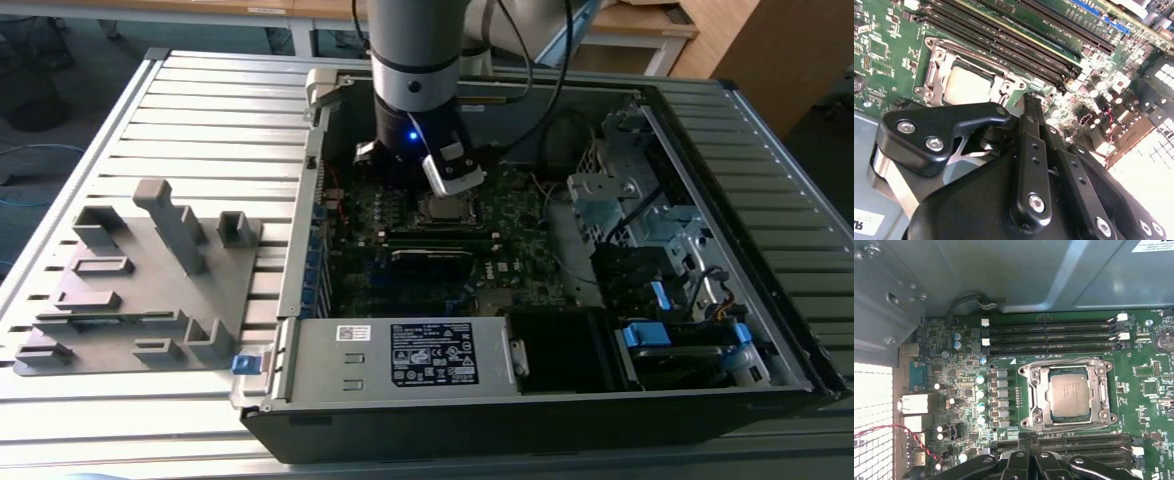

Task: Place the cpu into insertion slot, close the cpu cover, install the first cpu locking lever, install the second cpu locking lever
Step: 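Install the second cpu locking lever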

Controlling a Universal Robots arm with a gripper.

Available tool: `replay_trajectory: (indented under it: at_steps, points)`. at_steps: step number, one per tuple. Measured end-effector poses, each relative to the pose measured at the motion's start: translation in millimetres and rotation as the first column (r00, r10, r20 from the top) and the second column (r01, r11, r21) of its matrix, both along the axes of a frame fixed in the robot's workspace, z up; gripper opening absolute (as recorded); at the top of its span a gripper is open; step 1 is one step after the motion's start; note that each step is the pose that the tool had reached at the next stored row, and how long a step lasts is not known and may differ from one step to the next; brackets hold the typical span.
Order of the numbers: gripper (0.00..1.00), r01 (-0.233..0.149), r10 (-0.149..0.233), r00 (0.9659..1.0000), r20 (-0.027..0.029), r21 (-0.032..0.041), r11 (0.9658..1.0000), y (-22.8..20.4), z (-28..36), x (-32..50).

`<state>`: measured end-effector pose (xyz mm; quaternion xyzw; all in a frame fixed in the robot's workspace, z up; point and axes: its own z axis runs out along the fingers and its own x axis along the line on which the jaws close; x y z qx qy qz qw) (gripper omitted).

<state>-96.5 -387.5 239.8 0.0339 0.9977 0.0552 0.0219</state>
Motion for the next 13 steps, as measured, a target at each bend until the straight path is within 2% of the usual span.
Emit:
replay_trajectory:
  at_steps: [3,13]
  points:
    - [0.11,0.000,0.000,1.0000,-0.0003,-0.0004,1.0000,0.0,0.1,4.3]
    - [0.11,0.002,-0.002,1.0000,-0.0003,-0.0002,1.0000,0.0,-0.6,38.0]
